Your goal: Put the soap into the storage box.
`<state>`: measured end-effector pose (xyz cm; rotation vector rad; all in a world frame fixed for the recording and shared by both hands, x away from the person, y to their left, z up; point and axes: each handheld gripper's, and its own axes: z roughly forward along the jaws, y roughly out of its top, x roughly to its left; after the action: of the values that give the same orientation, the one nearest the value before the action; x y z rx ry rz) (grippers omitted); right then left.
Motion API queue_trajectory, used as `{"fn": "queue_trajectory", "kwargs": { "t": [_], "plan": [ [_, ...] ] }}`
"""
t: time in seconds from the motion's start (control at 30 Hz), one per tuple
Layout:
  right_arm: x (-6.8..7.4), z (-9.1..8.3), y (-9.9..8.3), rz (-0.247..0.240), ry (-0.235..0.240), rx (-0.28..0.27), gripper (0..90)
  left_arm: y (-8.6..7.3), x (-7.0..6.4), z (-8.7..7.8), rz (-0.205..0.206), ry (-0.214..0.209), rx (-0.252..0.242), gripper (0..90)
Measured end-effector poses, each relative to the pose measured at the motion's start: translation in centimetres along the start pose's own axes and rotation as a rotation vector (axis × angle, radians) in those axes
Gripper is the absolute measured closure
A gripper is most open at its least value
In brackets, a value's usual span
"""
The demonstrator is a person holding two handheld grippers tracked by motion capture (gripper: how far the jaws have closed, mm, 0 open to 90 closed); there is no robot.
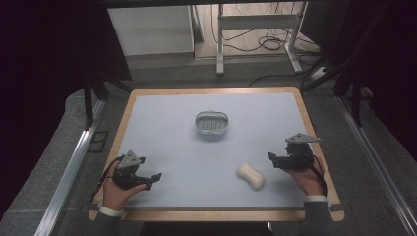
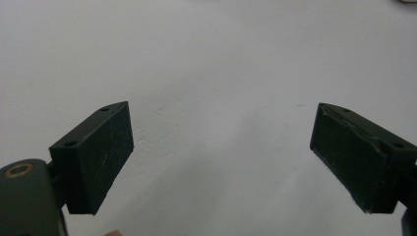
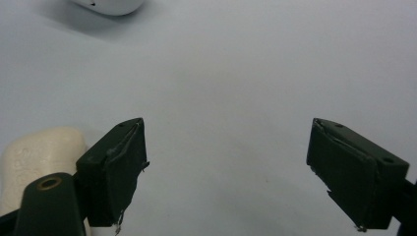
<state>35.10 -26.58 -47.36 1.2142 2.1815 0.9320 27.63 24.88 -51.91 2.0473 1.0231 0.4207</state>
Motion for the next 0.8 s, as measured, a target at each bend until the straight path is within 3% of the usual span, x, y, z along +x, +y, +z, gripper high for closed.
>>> {"fn": "queue_trajectory", "kwargs": {
  "t": [0.17,0.27,0.5,0.6,0.8],
  "plan": [
    [0.7,-0.4,1.0,-0.046,0.022,0.031,16.6,0.0,0.0,0.0,0.000,-0.003,0.001,9.8],
    [0.8,-0.4,1.3,-0.040,0.036,0.041,16.8,0.0,-0.1,0.1,-0.001,-0.004,0.001,9.7],
    [1.5,-0.3,2.1,-0.073,0.040,0.069,18.9,0.0,-0.1,0.2,-0.005,-0.010,-0.002,9.5],
    [1.9,-0.2,2.3,-0.140,0.045,0.083,21.8,0.0,-0.2,0.2,-0.005,-0.011,-0.003,9.5],
    [2.0,0.0,2.5,-0.149,0.069,0.112,22.4,0.0,-0.2,0.2,-0.001,-0.010,0.003,9.5]
  ]
}}
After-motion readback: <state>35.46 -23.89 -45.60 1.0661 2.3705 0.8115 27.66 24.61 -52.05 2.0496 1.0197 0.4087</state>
